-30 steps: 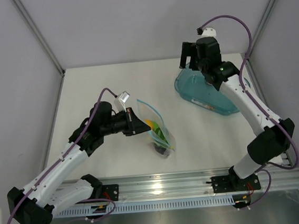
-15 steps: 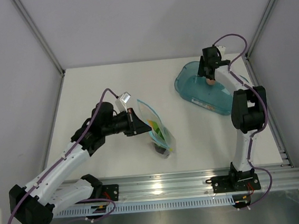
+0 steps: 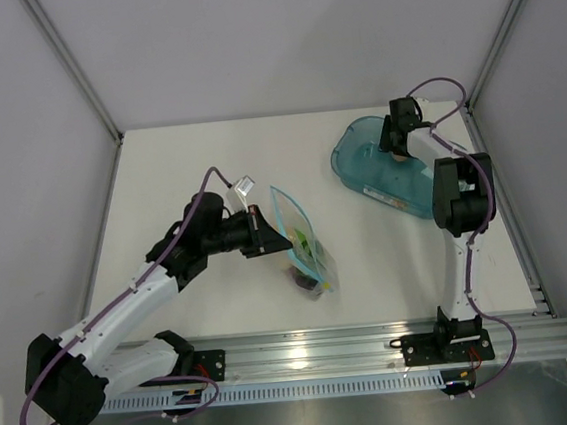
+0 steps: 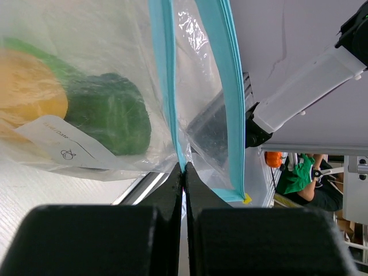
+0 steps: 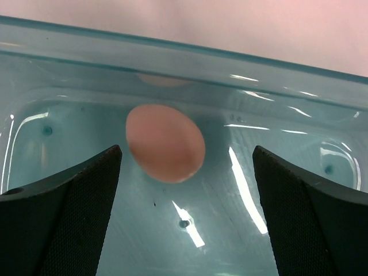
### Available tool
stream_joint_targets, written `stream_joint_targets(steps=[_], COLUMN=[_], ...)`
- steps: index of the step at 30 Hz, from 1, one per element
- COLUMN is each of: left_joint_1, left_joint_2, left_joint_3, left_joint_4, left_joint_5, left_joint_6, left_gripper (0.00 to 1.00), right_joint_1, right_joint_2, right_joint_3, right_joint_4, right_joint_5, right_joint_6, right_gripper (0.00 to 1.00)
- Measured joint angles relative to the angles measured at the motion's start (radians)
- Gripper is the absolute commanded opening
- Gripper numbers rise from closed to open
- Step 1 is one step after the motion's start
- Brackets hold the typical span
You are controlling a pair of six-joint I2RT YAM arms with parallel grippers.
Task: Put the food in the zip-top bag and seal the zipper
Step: Pick up the fake vegetable from the bin, then place the fake vegetable in the zipper food storage bag.
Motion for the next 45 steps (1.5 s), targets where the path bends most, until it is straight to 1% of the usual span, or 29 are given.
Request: stream_joint_targets(steps=[6, 11, 14, 15, 16, 17, 18, 19, 22, 23, 25, 26, 28, 31, 32, 37, 41, 45], left_joint_1=[0.0, 0.0, 0.0, 0.0, 0.0, 0.0, 0.0, 0.0, 0.0, 0.0, 0.0, 0.0, 0.0, 0.0, 0.0, 0.0, 0.0, 0.0], left_joint_2=[0.014, 0.034, 0.046, 0.048, 0.049, 0.05, 0.05, 0.05, 0.05, 0.05, 0.048, 0.045, 0.035, 0.008, -0.001, -0.017, -0.017, -0.016], left_joint_3=[0.0, 0.001, 0.001, 0.001, 0.001, 0.002, 0.003, 0.005, 0.007, 0.007, 0.007, 0.008, 0.01, 0.012, 0.012, 0.012, 0.013, 0.025], left_joint_4=[-0.001, 0.0, -0.001, -0.001, -0.001, -0.002, -0.003, -0.004, -0.011, -0.013, -0.023, -0.034, -0.051, -0.085, -0.096, -0.132, -0.161, -0.197], left_joint_5=[0.0, 0.003, 0.004, 0.004, 0.004, 0.003, 0.003, 0.003, 0.002, 0.002, -0.002, -0.006, -0.014, -0.032, -0.036, -0.059, -0.086, -0.108], left_joint_6=[0.0, 0.0, 0.0, 0.0, 0.0, 0.0, 0.0, 0.0, 0.0, 0.0, 0.0, 0.0, 0.001, 0.003, 0.003, 0.003, 0.005, 0.011], left_gripper=[0.01, 0.01, 0.01, 0.01, 0.01, 0.01, 0.0, 0.0, 0.01, 0.01, 0.01, 0.0, 0.0, 0.01, 0.01, 0.01, 0.01, 0.0], right_joint_1=[-0.001, 0.0, 0.001, 0.001, 0.001, 0.001, 0.001, 0.001, 0.001, 0.001, 0.001, 0.001, 0.001, 0.006, 0.008, 0.054, 0.201, 0.37], right_joint_2=[0.055, 0.086, 0.089, 0.089, 0.089, 0.089, 0.089, 0.089, 0.089, 0.089, 0.089, 0.087, 0.066, -0.033, -0.09, -0.406, -0.64, -0.812], right_joint_3=[0.039, 0.065, 0.065, 0.065, 0.065, 0.066, 0.066, 0.067, 0.069, 0.069, 0.069, 0.069, 0.044, -0.07, -0.131, -0.363, -0.478, -0.563], right_joint_4=[0.023, 0.029, 0.026, 0.026, 0.027, 0.028, 0.028, 0.028, 0.029, 0.029, 0.027, 0.026, 0.026, 0.029, 0.026, 0.033, 0.049, 0.037], right_joint_5=[-0.037, -0.074, -0.088, -0.091, -0.094, -0.1, -0.103, -0.107, -0.11, -0.111, -0.116, -0.117, -0.123, -0.15, -0.17, -0.275, -0.336, -0.392], right_joint_6=[0.0, 0.009, 0.011, 0.011, 0.007, 0.008, 0.004, 0.006, 0.003, 0.003, 0.001, 0.001, 0.002, 0.008, 0.01, 0.018, 0.019, 0.025], right_gripper=[0.9, 0.82, 0.69, 0.56, 0.5, 0.38, 0.33, 0.28, 0.2, 0.14, 0.1, 0.05, 0.04, 0.04, 0.02, 0.0, 0.0, 0.0])
